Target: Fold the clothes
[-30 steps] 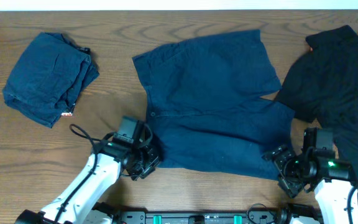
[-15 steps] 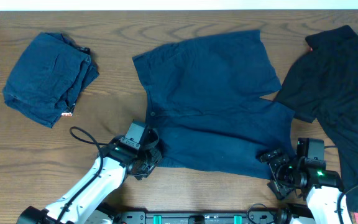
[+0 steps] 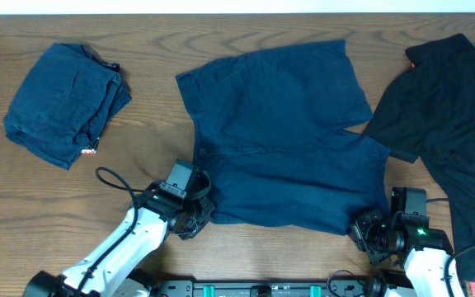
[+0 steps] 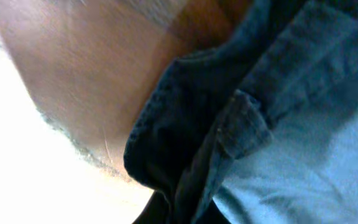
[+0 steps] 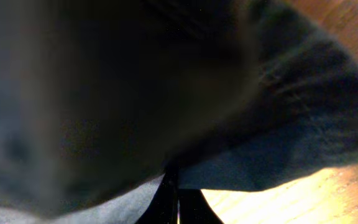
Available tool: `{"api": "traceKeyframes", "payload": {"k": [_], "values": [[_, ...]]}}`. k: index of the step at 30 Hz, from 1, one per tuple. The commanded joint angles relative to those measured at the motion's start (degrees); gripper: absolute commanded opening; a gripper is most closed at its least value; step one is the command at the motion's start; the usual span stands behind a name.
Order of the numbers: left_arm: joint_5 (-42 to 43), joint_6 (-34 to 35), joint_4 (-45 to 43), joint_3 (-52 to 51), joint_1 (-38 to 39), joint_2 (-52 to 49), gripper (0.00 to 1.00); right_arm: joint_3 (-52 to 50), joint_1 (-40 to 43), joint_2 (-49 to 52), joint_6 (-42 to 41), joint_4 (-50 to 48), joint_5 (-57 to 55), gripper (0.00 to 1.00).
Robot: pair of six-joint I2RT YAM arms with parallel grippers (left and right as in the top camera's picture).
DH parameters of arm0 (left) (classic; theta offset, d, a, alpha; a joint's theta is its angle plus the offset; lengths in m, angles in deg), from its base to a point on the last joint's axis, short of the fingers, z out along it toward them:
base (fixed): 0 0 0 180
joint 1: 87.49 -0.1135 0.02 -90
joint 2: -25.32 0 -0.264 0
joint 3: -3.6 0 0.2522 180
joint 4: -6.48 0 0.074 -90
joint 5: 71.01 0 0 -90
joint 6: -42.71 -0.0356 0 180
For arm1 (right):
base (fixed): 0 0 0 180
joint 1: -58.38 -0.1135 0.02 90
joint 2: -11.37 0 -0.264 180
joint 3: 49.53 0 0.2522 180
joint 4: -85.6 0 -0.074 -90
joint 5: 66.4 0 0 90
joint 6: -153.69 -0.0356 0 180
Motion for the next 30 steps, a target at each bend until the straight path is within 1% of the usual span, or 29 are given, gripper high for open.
{"api": "traceKeyframes", "payload": {"k": [1,5,10,12,13,14,16,19,21,23,26,30], "values": [[2.93,-5.03,2.47,-0.33,0.20,3.67,0.06,0.52,0.22,0.09,2.64,-0.81,-2.32,0.01],[2.38,-8.44,8.17,-0.13,0.20,10.84,0.06,4.37,0.22,0.07,6.08,0.48,-2.38,0.02],[0.66,-12.17,18.56,0.74,0.20,22.25,0.06,12.33,0.22,0.07,9.97,7.82,-5.14,0.01],[0.72,-13.20,22.08,0.74,0.20,27.56,0.06,16.35,0.22,0.04,13.70,10.99,-6.86,0.01],[0.70,-13.20,23.67,0.76,0.20,29.94,0.06,17.86,0.20,0.04,15.37,11.56,-7.21,0.01],[0.72,-13.20,25.00,0.76,0.20,32.70,0.06,20.37,0.20,0.07,18.75,12.00,-7.30,0.01],[0.52,-13.20,25.92,0.98,0.20,37.66,0.06,24.65,0.20,0.07,22.58,12.09,-7.28,0.01],[-3.23,-13.75,23.17,2.25,0.20,43.32,0.06,31.36,0.15,0.13,26.18,11.04,-7.10,0.01],[-9.40,-14.67,19.12,2.91,0.17,45.72,0.06,35.98,0.07,0.39,27.98,8.37,-6.60,0.01],[-17.55,-14.62,14.38,2.89,0.17,46.51,0.06,39.76,-0.42,1.14,29.00,4.42,-6.62,0.01],[-27.43,-14.62,7.63,2.89,-0.04,44.81,0.06,44.33,-2.25,3.78,30.49,-2.82,-6.62,0.01],[-35.08,-14.69,-2.89,2.89,-1.79,37.90,0.06,47.74,-5.51,9.97,31.32,-12.15,-6.82,0.01]]}}
